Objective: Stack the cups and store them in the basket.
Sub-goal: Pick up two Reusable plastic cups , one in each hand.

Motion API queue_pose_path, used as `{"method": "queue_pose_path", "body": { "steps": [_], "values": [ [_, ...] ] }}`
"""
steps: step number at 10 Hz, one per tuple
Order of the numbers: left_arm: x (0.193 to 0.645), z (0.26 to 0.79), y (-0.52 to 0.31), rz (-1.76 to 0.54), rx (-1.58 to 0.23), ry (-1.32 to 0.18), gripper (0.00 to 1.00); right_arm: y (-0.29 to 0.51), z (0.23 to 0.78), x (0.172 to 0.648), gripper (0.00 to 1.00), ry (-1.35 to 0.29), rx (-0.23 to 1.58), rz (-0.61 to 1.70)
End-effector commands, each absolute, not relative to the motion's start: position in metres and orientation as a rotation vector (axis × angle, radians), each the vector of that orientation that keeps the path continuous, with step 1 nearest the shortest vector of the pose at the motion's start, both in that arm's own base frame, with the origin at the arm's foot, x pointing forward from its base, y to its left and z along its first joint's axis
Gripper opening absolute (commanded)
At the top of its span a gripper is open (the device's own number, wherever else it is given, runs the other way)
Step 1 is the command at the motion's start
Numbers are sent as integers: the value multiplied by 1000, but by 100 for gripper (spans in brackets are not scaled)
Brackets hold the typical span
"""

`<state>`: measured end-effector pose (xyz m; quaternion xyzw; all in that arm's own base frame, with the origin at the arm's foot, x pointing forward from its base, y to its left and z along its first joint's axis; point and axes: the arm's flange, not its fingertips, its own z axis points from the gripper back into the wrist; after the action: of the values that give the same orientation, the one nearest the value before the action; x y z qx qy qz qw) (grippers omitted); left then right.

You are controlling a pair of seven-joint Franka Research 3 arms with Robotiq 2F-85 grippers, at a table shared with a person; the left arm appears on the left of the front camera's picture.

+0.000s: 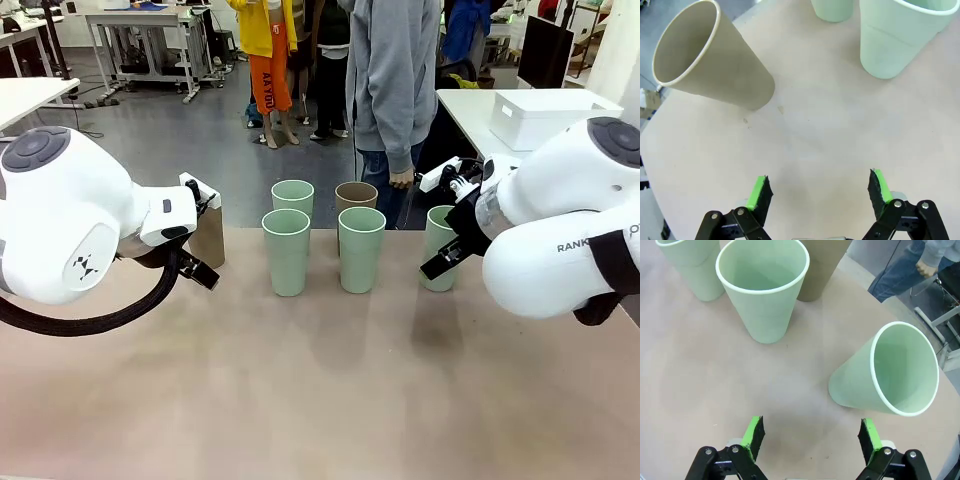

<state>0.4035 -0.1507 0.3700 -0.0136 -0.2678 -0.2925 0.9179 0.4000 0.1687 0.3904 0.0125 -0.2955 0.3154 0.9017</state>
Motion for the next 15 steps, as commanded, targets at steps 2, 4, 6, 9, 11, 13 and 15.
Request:
{"method": "queue_pose_path", "body": {
  "steps": [2,4,6,9,11,13,15],
  "values": [
    [406,392,-150,-615,-32,-590,100,166,414,407,100,-645,2,655],
    [414,445,-138,-642,-106,-570,100,154,468,420,100,-677,-1,605],
    [417,492,-114,-694,-186,-580,100,130,510,422,100,-697,57,616],
    [424,549,-35,-894,-300,-580,100,40,561,403,100,-742,234,738],
    [424,556,25,-1036,-428,-656,100,-34,559,386,100,-791,262,756],
    [416,553,73,-1103,-460,-728,100,-90,549,367,100,-862,350,827],
    [410,554,108,-1078,-564,-808,100,-122,537,350,100,-929,409,819]
  ]
}}
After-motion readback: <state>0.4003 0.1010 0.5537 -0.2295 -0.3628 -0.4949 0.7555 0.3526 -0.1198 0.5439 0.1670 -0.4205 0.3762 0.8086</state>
